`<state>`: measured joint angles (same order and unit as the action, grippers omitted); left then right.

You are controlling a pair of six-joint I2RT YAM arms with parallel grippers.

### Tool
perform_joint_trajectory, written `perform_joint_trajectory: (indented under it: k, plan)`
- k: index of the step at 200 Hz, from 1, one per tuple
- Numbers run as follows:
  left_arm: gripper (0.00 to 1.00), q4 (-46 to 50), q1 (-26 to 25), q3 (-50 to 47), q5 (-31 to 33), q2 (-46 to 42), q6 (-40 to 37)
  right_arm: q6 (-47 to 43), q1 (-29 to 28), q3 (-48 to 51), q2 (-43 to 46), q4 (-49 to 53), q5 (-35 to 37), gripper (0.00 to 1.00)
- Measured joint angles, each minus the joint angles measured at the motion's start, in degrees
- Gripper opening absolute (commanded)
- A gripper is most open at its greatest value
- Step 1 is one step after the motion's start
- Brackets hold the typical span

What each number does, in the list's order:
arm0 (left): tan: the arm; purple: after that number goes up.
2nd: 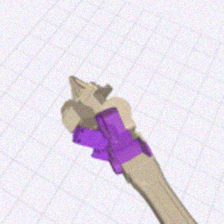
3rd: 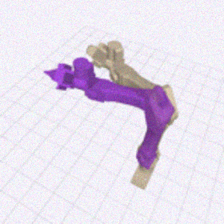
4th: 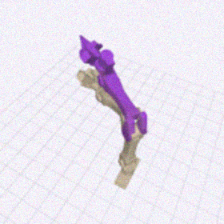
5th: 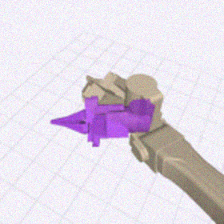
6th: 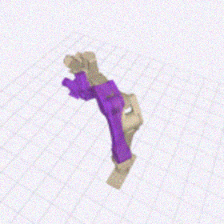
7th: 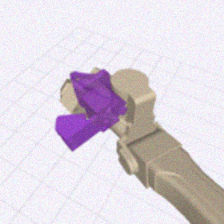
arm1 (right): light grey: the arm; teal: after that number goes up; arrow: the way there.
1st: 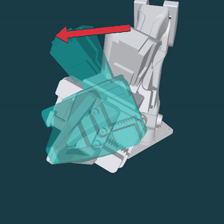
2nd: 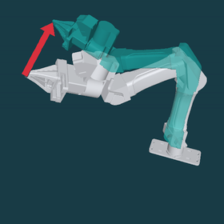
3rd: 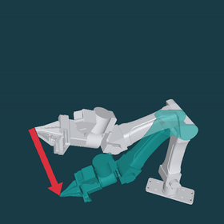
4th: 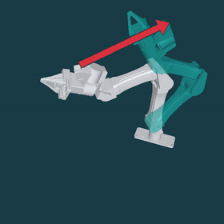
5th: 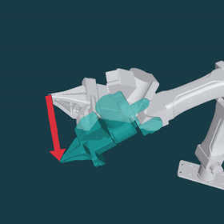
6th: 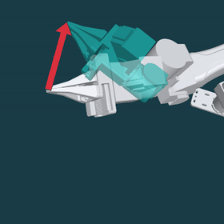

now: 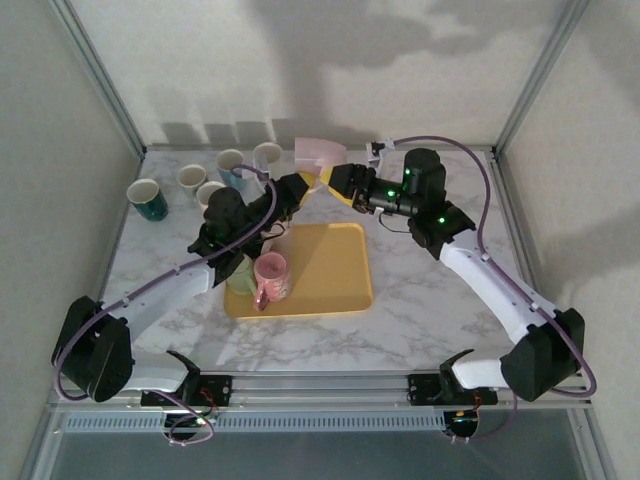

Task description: Turn the mug right side up

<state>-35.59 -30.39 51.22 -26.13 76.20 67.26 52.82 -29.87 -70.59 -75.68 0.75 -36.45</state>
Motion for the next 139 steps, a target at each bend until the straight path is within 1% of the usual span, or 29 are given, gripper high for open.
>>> perform_joint_trajectory:
  k: [18,44,71,87,103,125,139]
  plan:
    - [0.0,5.35,0.0,0.92,0.68,-1.18,-3.15,-7.54,-0.02,-2.69,2.32,8.94,3.17,0.65]
    - [0.0,15.74,0.24,4.17,2.64,-3.48,-9.11,-18.25,-0.02,-5.22,6.21,20.04,9.51,0.65]
    - [0.0,28.81,0.87,9.27,7.58,-6.12,-16.28,-27.3,-0.02,-5.44,8.94,29.05,16.09,0.65]
    - [0.0,36.92,1.31,12.35,12.68,-7.61,-20.02,-31.34,-0.02,-5.44,9.11,33.22,19.17,0.65]
    - [0.0,45.31,1.68,15.13,19.47,-8.74,-22.95,-34.29,-0.02,-5.44,8.9,36.72,21.53,0.65]
    - [0.0,56.13,2.64,17.94,29.05,-9.42,-24.57,-37.07,0.0,-5.46,7.91,40.24,23.41,0.64]
    - [0.0,61.05,3.43,18.6,33.62,-9.44,-25.11,-38.01,-0.02,-5.46,7.17,41.55,24.13,0.64]
